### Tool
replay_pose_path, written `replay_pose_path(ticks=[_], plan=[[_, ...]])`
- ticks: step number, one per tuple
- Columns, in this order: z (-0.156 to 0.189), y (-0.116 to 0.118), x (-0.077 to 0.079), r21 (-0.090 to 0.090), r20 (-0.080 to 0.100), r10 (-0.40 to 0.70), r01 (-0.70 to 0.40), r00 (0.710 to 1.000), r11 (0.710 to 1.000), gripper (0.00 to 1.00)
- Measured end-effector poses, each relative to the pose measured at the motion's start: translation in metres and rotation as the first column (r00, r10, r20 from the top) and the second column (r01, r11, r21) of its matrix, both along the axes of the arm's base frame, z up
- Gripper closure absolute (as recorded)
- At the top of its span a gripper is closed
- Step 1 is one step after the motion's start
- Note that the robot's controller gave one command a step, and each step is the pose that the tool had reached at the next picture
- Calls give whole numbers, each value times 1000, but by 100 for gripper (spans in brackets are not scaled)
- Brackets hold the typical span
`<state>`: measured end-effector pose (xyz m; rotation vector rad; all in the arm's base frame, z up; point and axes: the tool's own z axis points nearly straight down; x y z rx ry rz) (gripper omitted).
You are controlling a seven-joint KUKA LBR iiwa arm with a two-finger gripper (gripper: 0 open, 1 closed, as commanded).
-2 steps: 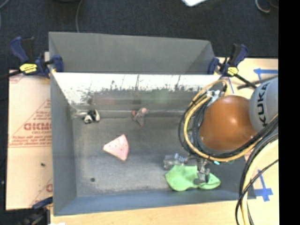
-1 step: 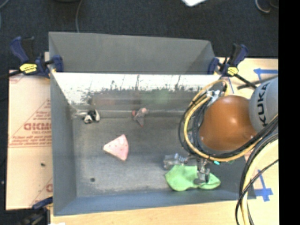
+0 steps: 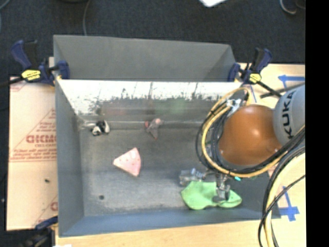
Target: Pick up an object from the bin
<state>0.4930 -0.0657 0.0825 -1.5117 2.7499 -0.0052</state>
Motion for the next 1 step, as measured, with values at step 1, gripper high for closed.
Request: replay_pose_path(ticks=[1], plan=[[0, 0, 0, 0, 0, 1, -1, 1000, 1000, 0]])
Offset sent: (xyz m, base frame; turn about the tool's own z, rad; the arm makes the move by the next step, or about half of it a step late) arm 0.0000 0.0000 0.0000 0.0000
